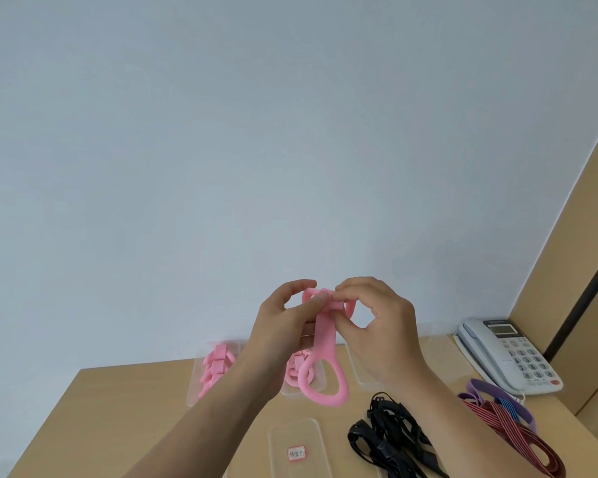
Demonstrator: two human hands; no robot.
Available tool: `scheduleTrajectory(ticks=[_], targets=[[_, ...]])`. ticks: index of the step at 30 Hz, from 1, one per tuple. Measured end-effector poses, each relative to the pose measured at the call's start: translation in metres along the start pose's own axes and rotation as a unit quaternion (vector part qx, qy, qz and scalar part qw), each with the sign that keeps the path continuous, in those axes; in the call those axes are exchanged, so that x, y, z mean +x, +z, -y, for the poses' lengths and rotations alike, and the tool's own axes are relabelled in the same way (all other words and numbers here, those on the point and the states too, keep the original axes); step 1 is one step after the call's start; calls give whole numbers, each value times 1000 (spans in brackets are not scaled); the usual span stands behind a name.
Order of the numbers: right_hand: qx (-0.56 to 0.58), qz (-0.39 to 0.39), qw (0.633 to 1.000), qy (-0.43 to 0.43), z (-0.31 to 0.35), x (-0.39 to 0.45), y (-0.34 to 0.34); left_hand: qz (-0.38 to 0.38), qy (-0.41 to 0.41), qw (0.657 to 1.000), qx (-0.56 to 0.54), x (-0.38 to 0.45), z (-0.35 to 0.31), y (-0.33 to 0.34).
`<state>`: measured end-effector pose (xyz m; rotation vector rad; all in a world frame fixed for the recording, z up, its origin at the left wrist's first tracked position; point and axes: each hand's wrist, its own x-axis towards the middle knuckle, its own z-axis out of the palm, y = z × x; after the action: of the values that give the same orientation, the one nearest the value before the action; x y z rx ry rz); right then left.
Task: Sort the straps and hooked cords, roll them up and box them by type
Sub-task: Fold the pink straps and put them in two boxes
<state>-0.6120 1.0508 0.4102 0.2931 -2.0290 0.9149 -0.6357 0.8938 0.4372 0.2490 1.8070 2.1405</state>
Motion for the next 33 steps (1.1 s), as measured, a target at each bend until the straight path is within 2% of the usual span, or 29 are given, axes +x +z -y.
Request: scheduleTrajectory(ticks=[5,8,12,15,17,24,33], targets=[[1,21,1000,-15,-1,3,-3,-9,9,1000,18,3,4,-2],[16,50,998,28,1,8,-10,-9,15,999,30,5,7,-5],[-57,153,983,78,-6,15,-13,-3,27,999,47,8,9,-4],[-87,235,966,61,-13,16,-14,3,34,997,63,8,9,-5],[-84,258,960,60,-11,15,-15,7,33,997,70,8,11,-7],[-81,198,976,38,-4,8,-12,28,-1,999,25,5,19,-12],[-99,133,986,2,-3,-1,2,27,-43,995,86,3,19,-19]])
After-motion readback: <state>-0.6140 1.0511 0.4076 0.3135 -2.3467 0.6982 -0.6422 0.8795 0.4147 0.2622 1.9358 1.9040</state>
